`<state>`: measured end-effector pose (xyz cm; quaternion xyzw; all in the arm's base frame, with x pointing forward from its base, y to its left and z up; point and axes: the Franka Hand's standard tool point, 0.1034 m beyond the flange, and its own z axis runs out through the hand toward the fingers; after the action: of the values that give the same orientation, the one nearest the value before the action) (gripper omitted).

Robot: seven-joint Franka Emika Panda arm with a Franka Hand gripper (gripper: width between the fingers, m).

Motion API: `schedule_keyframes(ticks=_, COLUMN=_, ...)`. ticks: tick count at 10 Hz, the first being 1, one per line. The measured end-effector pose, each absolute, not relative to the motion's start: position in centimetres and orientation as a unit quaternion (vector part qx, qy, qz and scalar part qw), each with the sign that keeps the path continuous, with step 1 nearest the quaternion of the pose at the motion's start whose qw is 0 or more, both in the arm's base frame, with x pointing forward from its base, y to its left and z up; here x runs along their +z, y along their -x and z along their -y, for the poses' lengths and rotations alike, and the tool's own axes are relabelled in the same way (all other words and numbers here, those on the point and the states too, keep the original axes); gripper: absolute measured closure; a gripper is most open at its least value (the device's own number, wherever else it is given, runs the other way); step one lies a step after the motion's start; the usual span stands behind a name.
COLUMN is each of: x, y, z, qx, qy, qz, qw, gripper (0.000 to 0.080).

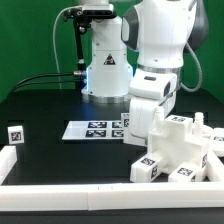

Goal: Assemble chair

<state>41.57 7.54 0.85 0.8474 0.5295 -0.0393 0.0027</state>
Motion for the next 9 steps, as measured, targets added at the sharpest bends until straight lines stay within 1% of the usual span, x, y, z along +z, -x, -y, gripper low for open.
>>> schedule_keyframes(ticks=1, x=1.5, y=-41.6, z=-7.9, qx=-0.042, qy=-0.847, qz=-0.530, qw=0.001, gripper=0.0518)
schedule_keyframes(ticks=2, x=2.6, y=-41.5, z=-8.2, qx=-0.051, qy=-0.848, qz=-0.527, qw=-0.005, gripper=0.0518)
schedule_keyframes(ticks=3, x=4.8, y=-41.2, z=-8.5, qx=-0.067, qy=-0.848, qz=-0.525, qw=-0.015, gripper=0.0518)
schedule_keyframes(ticks=4, x=7.3, y=-41.4, z=-8.0, qx=-0.071, qy=-0.843, qz=-0.533, qw=-0.019, gripper=0.0518)
schedule_keyframes(ticks=5, x=9.1, y=-41.5, z=-6.0, qx=-0.075, qy=-0.839, qz=-0.539, qw=-0.026, gripper=0.0517)
schedule_keyframes(ticks=6, x=9.4, y=-41.6, z=-4.4, qx=-0.073, qy=-0.829, qz=-0.554, qw=-0.030, gripper=0.0517)
schedule_keyframes(ticks=7, x=9.5, y=-41.5, z=-1.9, qx=-0.077, qy=-0.816, qz=-0.572, qw=-0.038, gripper=0.0517)
schedule_keyframes(ticks=8, x=9.7, y=-42.2, z=0.4, qx=-0.081, qy=-0.817, qz=-0.570, qw=-0.044, gripper=0.0515)
schedule_keyframes(ticks=9, x=9.5, y=-42.6, z=1.1, qx=-0.082, qy=-0.819, qz=-0.566, qw=-0.044, gripper=0.0515)
